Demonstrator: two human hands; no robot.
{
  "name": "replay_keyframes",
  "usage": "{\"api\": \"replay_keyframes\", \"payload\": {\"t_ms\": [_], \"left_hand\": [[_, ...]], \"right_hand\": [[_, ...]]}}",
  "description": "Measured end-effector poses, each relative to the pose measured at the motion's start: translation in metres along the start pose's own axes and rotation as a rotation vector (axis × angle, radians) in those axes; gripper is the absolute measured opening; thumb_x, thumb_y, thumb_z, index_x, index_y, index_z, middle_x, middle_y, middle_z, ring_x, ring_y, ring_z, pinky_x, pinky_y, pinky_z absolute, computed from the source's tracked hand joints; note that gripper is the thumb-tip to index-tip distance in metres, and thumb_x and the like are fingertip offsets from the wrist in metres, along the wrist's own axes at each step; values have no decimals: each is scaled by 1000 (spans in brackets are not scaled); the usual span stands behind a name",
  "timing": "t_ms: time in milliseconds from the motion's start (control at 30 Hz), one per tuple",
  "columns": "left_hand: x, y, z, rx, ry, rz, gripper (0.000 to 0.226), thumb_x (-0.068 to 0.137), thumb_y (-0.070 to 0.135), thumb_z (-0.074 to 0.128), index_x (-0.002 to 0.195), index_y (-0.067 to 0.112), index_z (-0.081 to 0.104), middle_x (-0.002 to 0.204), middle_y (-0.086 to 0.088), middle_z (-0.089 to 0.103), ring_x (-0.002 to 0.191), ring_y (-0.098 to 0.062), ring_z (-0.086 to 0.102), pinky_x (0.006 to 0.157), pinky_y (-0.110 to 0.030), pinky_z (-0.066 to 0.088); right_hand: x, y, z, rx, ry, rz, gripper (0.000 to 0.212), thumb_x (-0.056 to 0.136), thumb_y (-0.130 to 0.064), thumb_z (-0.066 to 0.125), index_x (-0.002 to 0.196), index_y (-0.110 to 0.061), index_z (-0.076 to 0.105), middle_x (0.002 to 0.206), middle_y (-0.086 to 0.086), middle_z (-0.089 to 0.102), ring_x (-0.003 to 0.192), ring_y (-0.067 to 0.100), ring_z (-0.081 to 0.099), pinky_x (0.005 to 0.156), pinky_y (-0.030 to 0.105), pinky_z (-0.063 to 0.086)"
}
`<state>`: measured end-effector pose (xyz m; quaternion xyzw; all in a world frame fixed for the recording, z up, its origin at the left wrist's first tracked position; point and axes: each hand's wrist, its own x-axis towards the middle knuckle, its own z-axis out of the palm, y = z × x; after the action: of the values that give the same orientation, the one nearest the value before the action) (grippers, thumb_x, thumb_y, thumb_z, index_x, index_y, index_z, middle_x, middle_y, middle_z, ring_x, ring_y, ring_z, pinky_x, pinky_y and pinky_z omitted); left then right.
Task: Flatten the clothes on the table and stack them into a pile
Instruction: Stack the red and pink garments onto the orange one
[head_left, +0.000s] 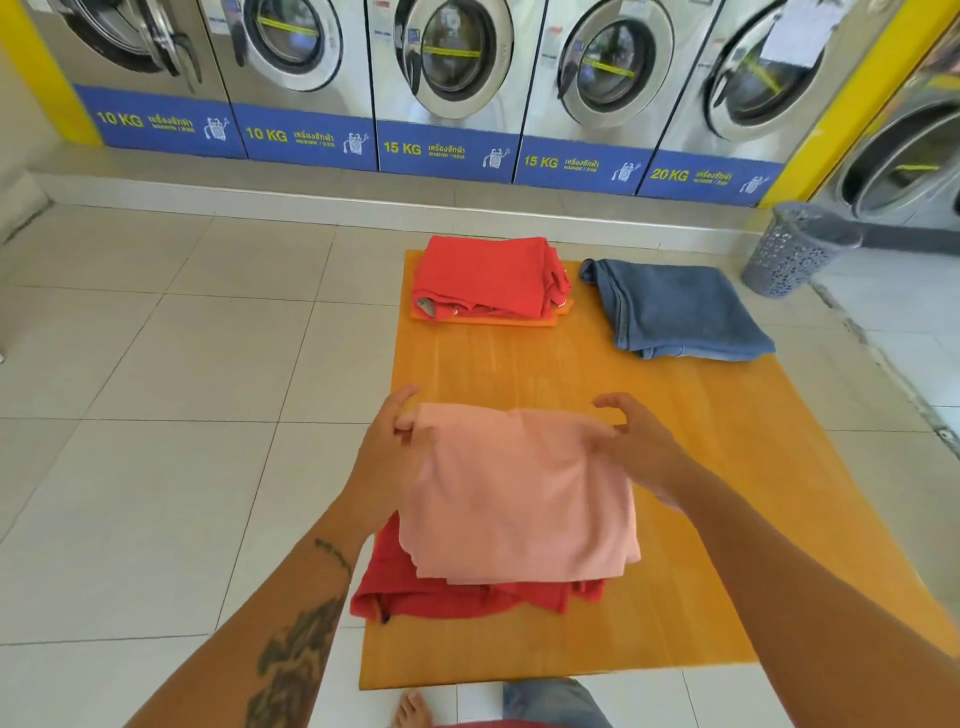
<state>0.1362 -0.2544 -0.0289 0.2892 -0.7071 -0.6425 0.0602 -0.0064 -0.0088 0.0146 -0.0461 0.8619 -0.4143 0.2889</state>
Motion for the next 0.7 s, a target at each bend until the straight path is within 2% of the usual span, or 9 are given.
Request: {"api": "replay_keyframes", "payload": {"t_ms": [100, 167, 233, 300, 333, 400, 500, 633, 700], "left_hand": [[-3, -15, 9, 164, -115, -16, 76, 95, 13, 52, 155, 42, 14, 157, 7, 30, 143, -16, 32, 116, -38, 27], [-4, -15, 11, 248, -136, -9, 75, 95, 15, 51, 155, 42, 15, 162, 7, 17, 148, -20, 23, 109, -32, 26], [-4, -11, 13, 268, -147, 10, 65, 95, 16, 50, 152, 40, 27, 158, 6, 27, 141, -19, 33, 99, -26, 29], [-7, -8, 16, 216, -154, 16, 50, 97, 14, 48, 141, 38, 48, 141, 13, 44, 120, -5, 47, 90, -18, 34], [-9, -8, 17, 174, -162, 6, 43, 98, 13, 47, 133, 37, 57, 129, 18, 48, 107, 4, 48, 82, -13, 35], [-10, -9, 19, 106, -175, -32, 35, 101, 14, 46, 122, 32, 68, 116, 23, 47, 97, 9, 46, 75, -9, 35], [-11, -4, 20, 64, -166, -66, 36, 100, 10, 48, 120, 30, 70, 116, 19, 48, 98, 4, 50, 75, -12, 39], [-1, 14, 17, 52, -100, -30, 40, 96, 8, 54, 116, 38, 71, 127, 9, 54, 104, -10, 60, 86, -26, 51], [9, 28, 17, 50, -41, 12, 41, 95, 9, 55, 118, 39, 69, 124, 10, 56, 101, -10, 62, 82, -25, 53]], "right_hand": [[-4, 28, 19, 155, 31, -10, 70, 89, -9, 61, 142, -45, 35, 113, 6, 59, 99, 24, 62, 83, 41, 54], [-8, 42, 25, 199, 67, -27, 70, 88, -8, 59, 140, -49, 36, 119, 5, 58, 105, 26, 60, 90, 47, 53], [-8, 49, 29, 138, 66, -77, 65, 86, -7, 59, 134, -49, 45, 129, 0, 52, 114, 25, 54, 96, 47, 49], [-5, 50, 31, 46, 11, -117, 57, 84, -4, 60, 126, -42, 57, 134, -5, 50, 120, 21, 50, 96, 36, 45], [-3, 49, 31, -9, -17, -128, 54, 83, -3, 61, 123, -39, 62, 135, -7, 51, 122, 18, 49, 94, 30, 41], [1, 46, 33, -141, -45, -146, 49, 83, -6, 61, 121, -37, 66, 137, -9, 51, 122, 13, 47, 93, 23, 34], [4, 37, 34, -221, -38, -161, 47, 82, -7, 56, 116, -38, 68, 136, -8, 54, 117, 12, 48, 90, 21, 33], [11, 20, 21, -87, -46, -136, 52, 77, 2, 54, 109, -35, 72, 131, -6, 57, 117, 16, 51, 88, 25, 40], [16, 7, 7, -7, -49, -156, 53, 78, 5, 58, 109, -35, 73, 127, -7, 56, 108, 11, 54, 82, 24, 45]]}}
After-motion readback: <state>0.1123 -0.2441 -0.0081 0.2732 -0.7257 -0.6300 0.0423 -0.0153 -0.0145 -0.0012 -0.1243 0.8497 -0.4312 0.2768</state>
